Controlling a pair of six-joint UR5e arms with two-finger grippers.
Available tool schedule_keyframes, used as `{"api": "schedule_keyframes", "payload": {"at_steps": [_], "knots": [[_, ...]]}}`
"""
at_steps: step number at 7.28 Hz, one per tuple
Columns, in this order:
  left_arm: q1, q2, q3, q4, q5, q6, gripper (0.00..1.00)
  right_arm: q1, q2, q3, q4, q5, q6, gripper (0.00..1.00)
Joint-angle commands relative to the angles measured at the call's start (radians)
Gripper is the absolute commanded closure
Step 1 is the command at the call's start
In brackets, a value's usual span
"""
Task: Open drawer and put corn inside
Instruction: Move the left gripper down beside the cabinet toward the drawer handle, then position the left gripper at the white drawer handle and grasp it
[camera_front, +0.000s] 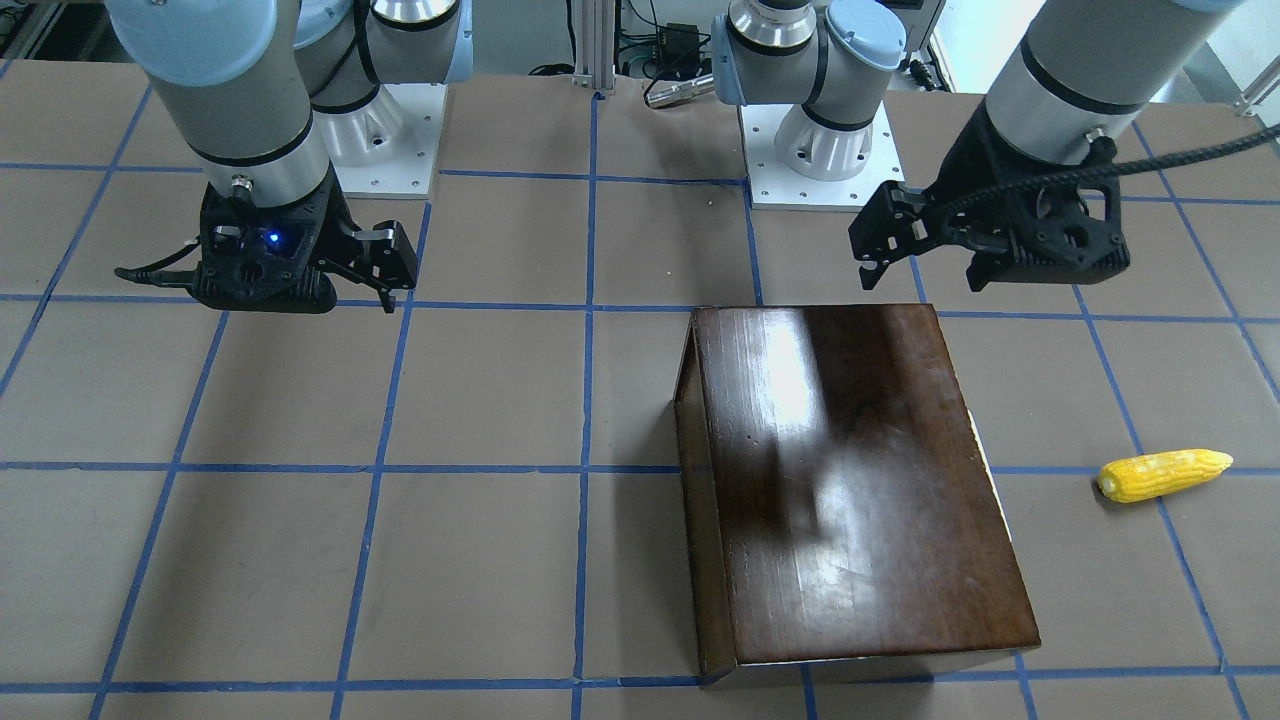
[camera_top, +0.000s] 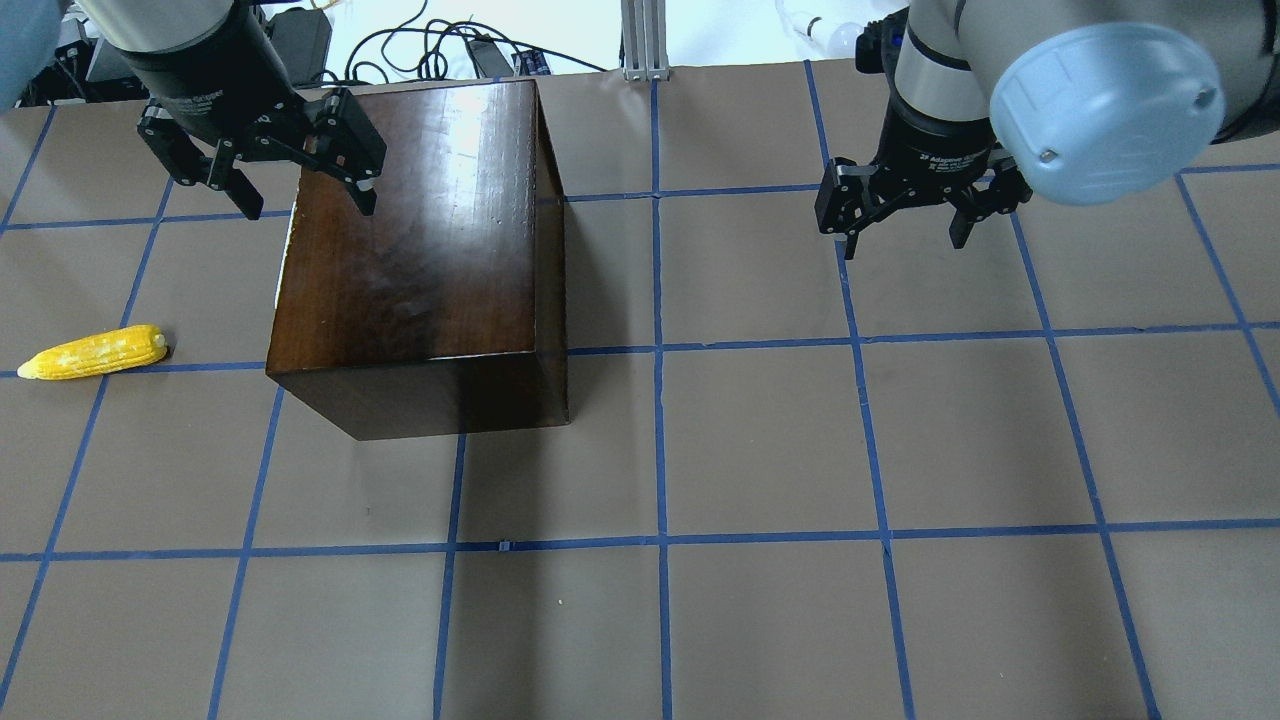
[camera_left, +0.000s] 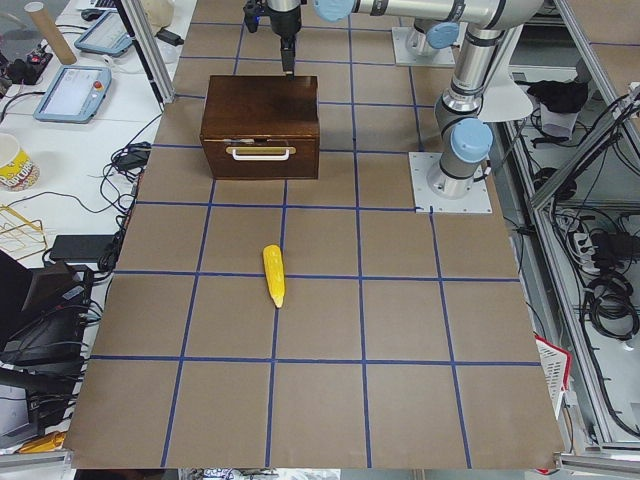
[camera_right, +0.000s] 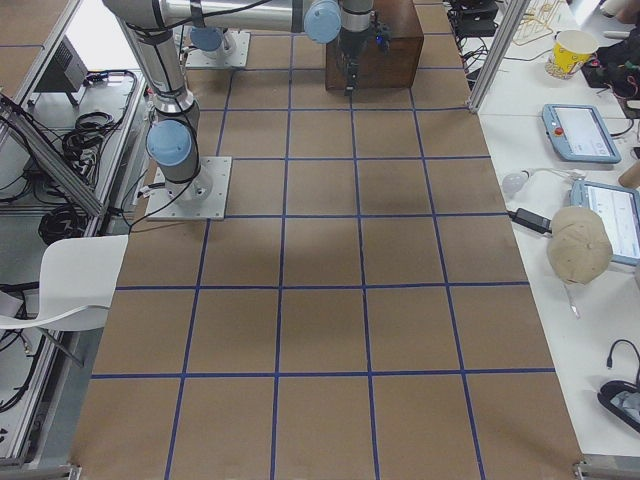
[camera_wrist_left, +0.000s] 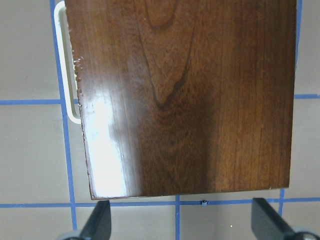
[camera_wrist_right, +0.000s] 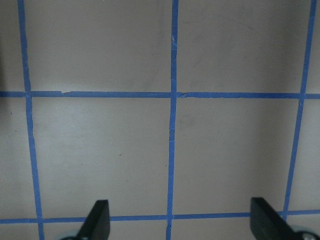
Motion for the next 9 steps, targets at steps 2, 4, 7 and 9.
{"api": "schedule_keyframes", "payload": {"at_steps": [2,4,7,9], "knots": [[0.159,-0.063,0.007,0.004,-0.077,0.136,0.00,0.000,0.000,0.000,0.000,0.000,0.000,0.00],[0.252,-0.120,0.005,0.026,-0.119,0.233,0.00,0.000,0.000,0.000,0.000,0.000,0.000,0.00],[0.326,-0.196,-0.008,0.081,-0.163,0.306,0.00,0.000,0.000,0.000,-0.001,0.000,0.000,0.00],[0.334,-0.239,-0.010,0.095,-0.181,0.330,0.00,0.000,-0.001,0.000,-0.001,0.000,0.000,0.00]]}}
